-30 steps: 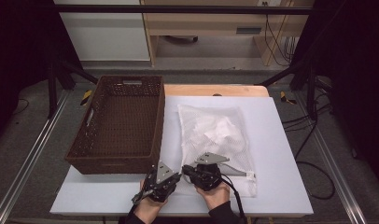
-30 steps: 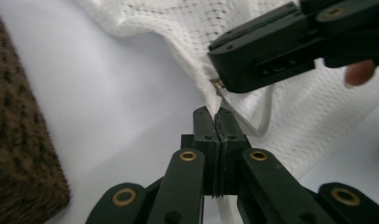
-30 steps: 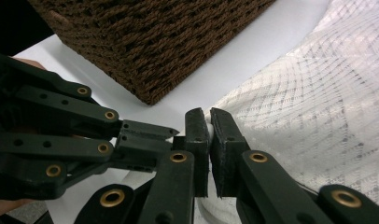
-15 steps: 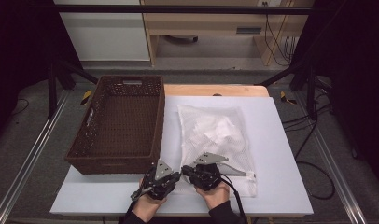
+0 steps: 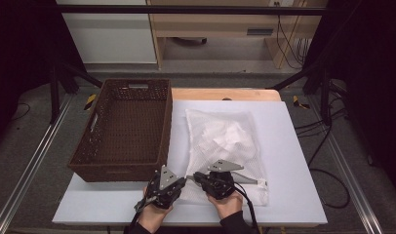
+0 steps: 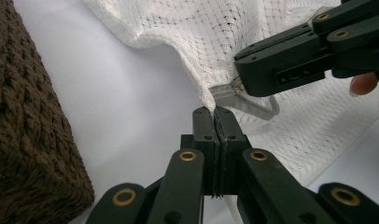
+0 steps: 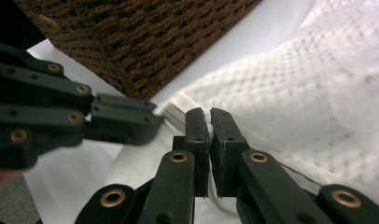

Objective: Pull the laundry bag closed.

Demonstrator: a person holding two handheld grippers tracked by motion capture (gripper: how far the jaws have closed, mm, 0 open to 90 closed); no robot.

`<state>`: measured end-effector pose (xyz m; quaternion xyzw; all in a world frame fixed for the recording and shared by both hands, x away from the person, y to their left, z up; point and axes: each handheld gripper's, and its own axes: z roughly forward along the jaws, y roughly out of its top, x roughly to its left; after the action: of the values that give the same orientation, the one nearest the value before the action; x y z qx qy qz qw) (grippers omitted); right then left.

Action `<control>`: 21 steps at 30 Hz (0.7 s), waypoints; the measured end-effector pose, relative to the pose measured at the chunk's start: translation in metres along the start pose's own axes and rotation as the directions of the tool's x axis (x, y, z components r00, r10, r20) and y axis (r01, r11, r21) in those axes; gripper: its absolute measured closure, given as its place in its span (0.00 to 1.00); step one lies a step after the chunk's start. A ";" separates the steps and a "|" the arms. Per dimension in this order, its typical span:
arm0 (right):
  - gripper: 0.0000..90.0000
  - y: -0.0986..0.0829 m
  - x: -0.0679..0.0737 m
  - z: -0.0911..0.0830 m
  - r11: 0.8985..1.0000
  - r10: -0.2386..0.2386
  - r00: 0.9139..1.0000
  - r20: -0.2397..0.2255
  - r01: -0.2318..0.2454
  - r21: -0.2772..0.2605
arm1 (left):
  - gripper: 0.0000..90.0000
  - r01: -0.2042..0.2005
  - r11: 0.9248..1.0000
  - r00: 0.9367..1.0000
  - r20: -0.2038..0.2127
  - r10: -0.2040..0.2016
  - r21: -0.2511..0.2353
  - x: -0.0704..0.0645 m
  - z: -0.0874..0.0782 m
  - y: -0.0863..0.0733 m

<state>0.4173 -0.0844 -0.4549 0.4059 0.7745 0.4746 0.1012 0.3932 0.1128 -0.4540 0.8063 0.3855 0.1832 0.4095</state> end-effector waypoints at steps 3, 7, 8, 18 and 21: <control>0.96 -0.001 -0.001 -0.003 1.000 -0.010 1.000 0.002 0.010 0.005 | 0.98 -0.024 1.000 1.000 -0.008 0.024 -0.002 -0.004 0.001 -0.001; 0.96 -0.002 -0.005 -0.006 1.000 -0.006 1.000 -0.013 0.006 -0.005 | 0.98 -0.020 1.000 1.000 -0.008 0.020 -0.008 -0.005 0.001 -0.001; 0.96 -0.001 -0.005 -0.007 1.000 -0.006 1.000 -0.008 0.005 -0.007 | 0.98 -0.024 1.000 1.000 -0.012 0.024 -0.008 -0.005 0.001 0.000; 0.96 -0.002 -0.020 -0.026 0.999 0.006 1.000 0.001 -0.006 -0.043 | 0.97 -0.015 1.000 1.000 -0.012 0.015 -0.011 -0.003 0.001 0.002; 0.96 -0.001 -0.026 -0.033 0.999 0.017 1.000 -0.008 -0.018 -0.046 | 0.97 -0.016 1.000 1.000 -0.009 0.015 -0.014 -0.003 0.000 0.002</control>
<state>0.4154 -0.1248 -0.4438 0.4084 0.7601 0.4947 0.1035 0.3926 0.1098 -0.4525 0.8055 0.3798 0.1929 0.4120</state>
